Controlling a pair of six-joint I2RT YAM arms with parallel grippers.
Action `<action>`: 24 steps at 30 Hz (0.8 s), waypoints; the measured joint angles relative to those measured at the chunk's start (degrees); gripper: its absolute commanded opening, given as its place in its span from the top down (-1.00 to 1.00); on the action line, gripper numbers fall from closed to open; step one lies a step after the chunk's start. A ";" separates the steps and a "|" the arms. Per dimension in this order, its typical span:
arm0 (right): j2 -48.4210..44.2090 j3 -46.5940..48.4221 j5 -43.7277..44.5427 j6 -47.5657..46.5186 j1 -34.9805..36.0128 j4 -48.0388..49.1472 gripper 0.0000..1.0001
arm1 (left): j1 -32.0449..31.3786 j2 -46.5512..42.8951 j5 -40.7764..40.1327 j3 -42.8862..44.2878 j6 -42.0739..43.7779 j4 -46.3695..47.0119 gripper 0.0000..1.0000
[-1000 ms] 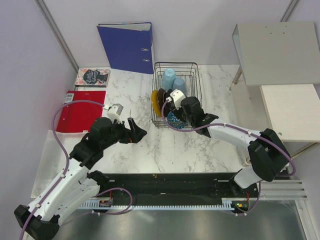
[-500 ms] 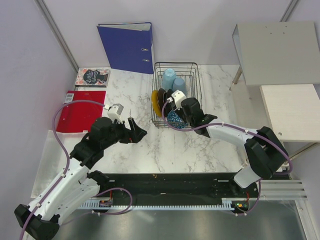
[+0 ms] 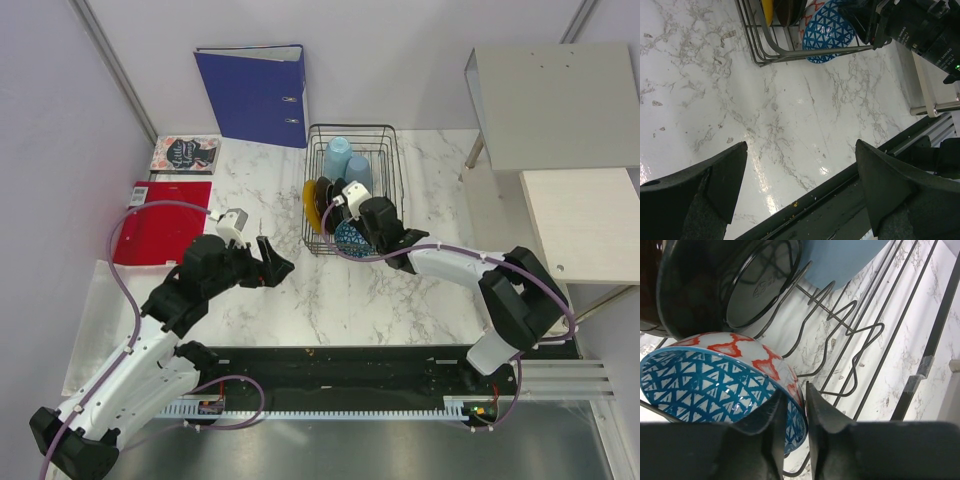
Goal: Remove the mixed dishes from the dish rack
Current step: Pick up the bowl from the dish rack.
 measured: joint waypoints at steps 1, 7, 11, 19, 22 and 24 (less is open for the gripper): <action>0.07 0.00 0.17 -0.11 0.00 0.00 0.57 | 0.00 0.00 0.00 0.00 0.00 0.00 -0.89; -0.13 -0.83 0.90 -0.31 -0.04 0.59 0.80 | 0.00 0.02 -0.02 0.00 0.00 0.02 -0.89; -0.50 -1.31 0.92 -0.28 -0.04 1.09 0.95 | 0.00 0.02 -0.02 0.00 0.00 0.00 -0.89; -3.52 -3.50 1.11 -0.39 0.85 -0.35 1.00 | 0.00 0.07 -0.02 -0.02 -0.02 0.02 -0.88; -4.70 -4.39 2.58 -1.25 1.75 -0.26 1.00 | 0.00 0.35 -0.04 -0.04 -0.02 0.02 -0.87; -4.90 -4.76 3.93 -1.90 2.43 0.31 1.00 | 0.00 0.72 -0.04 -0.07 -0.04 0.02 -0.87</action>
